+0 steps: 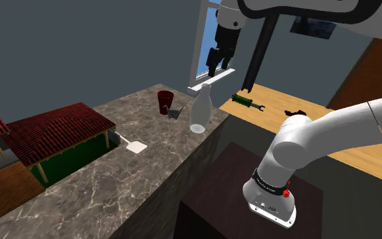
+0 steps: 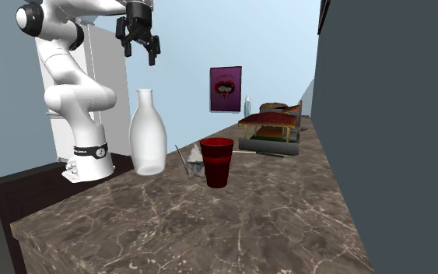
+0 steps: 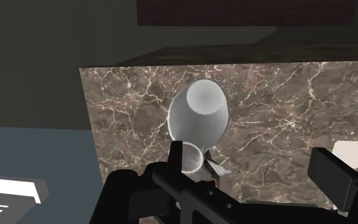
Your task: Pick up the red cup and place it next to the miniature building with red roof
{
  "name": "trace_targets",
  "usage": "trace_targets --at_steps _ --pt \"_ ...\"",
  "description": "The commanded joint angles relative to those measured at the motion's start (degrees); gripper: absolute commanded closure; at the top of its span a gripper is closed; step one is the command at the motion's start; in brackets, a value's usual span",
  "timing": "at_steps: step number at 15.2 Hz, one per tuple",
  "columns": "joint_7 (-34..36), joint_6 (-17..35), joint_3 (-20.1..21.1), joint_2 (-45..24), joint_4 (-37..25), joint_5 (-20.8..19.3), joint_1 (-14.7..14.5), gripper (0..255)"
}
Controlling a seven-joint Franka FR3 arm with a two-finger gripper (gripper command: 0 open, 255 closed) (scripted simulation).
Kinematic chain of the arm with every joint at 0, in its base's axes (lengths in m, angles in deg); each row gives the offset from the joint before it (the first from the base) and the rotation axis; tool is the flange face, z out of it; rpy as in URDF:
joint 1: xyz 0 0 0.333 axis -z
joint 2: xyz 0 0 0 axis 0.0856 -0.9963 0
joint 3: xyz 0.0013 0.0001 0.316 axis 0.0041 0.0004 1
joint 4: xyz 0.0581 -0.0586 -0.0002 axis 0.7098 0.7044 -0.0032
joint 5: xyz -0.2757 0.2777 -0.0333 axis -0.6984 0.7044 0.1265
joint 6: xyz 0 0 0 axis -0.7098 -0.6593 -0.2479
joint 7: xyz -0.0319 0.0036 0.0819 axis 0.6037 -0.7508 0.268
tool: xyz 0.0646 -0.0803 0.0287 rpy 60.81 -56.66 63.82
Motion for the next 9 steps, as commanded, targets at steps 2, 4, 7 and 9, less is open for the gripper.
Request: trace_targets --at_steps 2,4,7,9 --pt "0.2 1.3 0.1 -2.0 -0.3 -0.1 0.1 0" --pt "0.5 3.9 0.3 -6.2 -1.2 -0.4 0.3 0" --pt "1.0 7.4 0.5 -12.7 -3.0 -0.9 0.7 0" --pt "1.3 9.4 0.8 -17.1 -4.7 -1.3 1.0 0"
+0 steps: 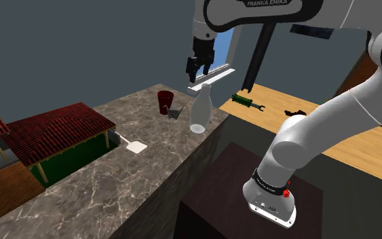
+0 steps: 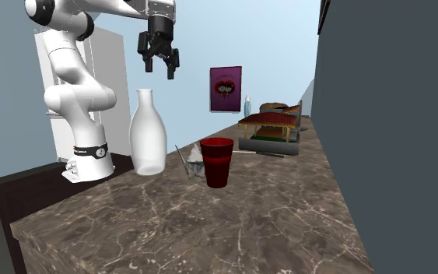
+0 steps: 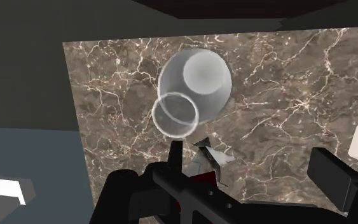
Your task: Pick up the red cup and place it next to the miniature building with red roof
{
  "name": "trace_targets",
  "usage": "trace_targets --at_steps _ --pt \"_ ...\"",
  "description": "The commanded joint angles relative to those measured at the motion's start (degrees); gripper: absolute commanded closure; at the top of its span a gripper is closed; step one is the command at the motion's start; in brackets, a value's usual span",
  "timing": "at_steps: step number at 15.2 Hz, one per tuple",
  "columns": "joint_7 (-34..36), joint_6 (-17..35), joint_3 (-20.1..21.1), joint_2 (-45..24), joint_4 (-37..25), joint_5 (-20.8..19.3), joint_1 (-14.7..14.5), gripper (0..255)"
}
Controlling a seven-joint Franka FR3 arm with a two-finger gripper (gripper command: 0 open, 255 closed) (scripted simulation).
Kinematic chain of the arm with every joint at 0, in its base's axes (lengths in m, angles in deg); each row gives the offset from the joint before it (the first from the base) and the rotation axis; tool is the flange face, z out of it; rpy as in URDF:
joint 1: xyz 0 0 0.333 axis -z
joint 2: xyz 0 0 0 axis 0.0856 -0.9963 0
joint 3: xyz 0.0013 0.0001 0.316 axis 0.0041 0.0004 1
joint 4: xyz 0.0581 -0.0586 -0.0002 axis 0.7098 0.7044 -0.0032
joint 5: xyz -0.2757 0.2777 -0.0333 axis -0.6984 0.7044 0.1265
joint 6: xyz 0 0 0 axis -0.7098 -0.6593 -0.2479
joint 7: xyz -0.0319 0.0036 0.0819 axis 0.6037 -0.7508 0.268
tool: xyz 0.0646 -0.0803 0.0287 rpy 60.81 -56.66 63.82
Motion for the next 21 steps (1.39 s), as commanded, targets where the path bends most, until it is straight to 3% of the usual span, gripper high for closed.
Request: trace_targets --at_steps 1,11,21 --pt "0.2 2.2 0.0 -4.8 -1.9 -0.5 0.4 0" --pt "2.2 8.1 0.8 -27.8 -14.9 -3.3 1.1 0" --pt "3.1 7.7 0.5 -49.7 -33.7 -5.9 0.4 0"
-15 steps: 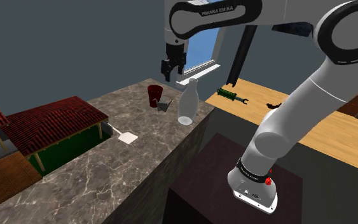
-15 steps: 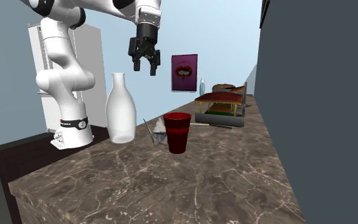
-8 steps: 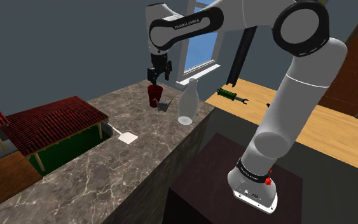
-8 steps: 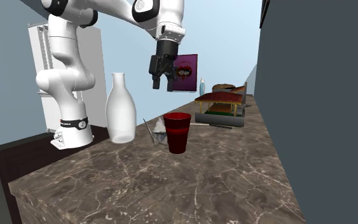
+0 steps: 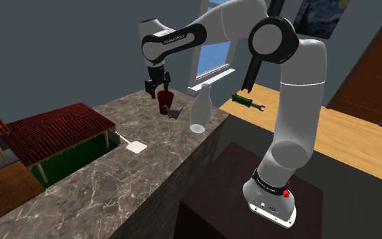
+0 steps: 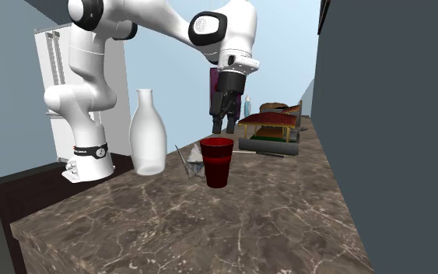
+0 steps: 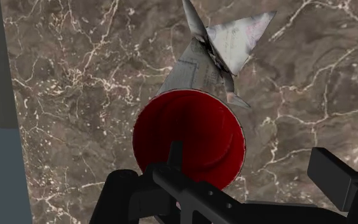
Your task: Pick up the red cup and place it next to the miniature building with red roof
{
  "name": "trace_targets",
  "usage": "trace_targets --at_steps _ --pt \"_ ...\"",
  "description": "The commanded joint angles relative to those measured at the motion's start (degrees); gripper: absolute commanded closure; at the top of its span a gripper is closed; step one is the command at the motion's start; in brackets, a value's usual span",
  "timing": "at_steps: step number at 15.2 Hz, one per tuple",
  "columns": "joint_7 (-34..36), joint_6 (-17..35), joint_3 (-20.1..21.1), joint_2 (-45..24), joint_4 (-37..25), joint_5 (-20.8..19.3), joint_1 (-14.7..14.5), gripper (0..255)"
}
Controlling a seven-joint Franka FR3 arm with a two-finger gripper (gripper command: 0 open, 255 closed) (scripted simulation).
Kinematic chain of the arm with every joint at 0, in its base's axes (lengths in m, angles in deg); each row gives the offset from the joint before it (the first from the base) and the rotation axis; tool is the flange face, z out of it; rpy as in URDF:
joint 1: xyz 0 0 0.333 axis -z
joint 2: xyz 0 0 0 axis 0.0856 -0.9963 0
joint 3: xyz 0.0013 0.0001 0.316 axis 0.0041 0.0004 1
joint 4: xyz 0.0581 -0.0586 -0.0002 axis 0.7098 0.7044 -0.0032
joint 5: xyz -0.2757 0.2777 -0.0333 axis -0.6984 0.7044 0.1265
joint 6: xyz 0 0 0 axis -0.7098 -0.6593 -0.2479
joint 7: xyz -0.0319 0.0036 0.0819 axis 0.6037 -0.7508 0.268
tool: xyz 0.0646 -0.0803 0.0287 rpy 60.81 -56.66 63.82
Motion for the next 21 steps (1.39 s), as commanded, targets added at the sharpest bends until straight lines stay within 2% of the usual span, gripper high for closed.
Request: trace_targets --at_steps 1,7,15,16,21 --pt "0.0 0.8 -0.1 -1.5 -0.6 -0.2 0.0 0" --pt "0.4 5.3 -0.5 -2.7 2.8 -0.7 0.5 0" --pt "0.4 5.3 -0.5 -2.7 2.8 -0.7 0.5 0" --pt "0.4 5.3 -0.5 -2.7 2.8 -0.7 0.5 255" --pt "0.4 5.3 -0.5 -2.7 2.8 -0.7 0.5 255"
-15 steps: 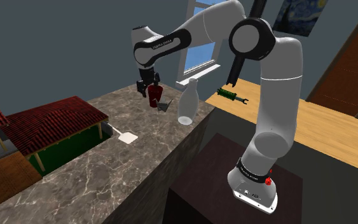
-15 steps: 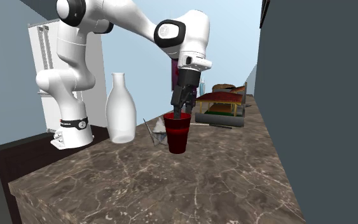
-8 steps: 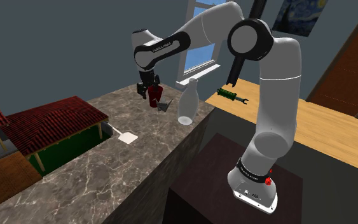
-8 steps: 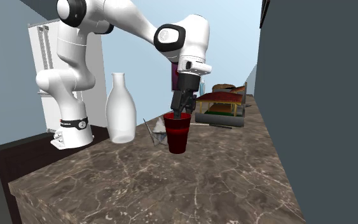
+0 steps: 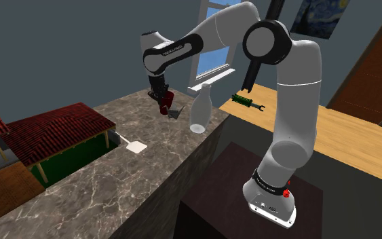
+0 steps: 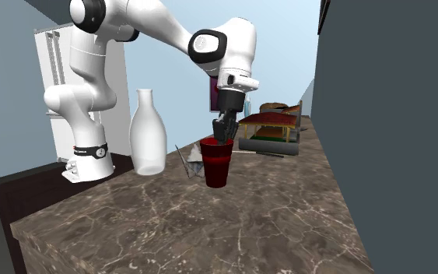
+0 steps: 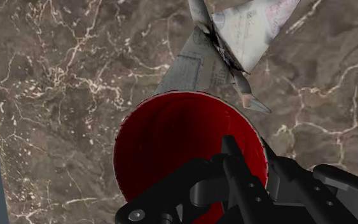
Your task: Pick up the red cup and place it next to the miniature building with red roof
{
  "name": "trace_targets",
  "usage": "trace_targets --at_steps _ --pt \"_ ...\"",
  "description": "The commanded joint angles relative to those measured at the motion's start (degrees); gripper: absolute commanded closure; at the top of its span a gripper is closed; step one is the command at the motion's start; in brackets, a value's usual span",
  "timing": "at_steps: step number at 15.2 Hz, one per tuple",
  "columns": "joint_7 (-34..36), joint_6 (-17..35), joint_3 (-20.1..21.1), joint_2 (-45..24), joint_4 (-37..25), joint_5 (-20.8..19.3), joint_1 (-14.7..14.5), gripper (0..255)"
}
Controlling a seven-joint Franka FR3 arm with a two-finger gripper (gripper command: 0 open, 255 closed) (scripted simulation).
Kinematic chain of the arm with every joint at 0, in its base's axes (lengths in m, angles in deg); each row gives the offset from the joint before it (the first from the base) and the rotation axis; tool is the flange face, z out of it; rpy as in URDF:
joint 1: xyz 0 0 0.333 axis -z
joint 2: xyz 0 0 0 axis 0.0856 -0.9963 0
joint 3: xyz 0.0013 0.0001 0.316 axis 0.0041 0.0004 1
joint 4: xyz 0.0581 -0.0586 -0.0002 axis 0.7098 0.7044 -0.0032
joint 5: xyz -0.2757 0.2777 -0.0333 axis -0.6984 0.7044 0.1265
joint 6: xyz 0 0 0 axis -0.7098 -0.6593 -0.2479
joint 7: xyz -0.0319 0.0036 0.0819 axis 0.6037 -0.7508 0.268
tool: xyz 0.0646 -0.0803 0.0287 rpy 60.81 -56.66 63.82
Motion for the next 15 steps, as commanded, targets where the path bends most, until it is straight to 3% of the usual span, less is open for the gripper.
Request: trace_targets --at_steps 1,15 --pt "0.0 0.0 0.0 0.0 0.0 0.0 0.0 255" --pt "-1.4 -7.2 0.3 2.9 -4.4 0.8 0.0 255"
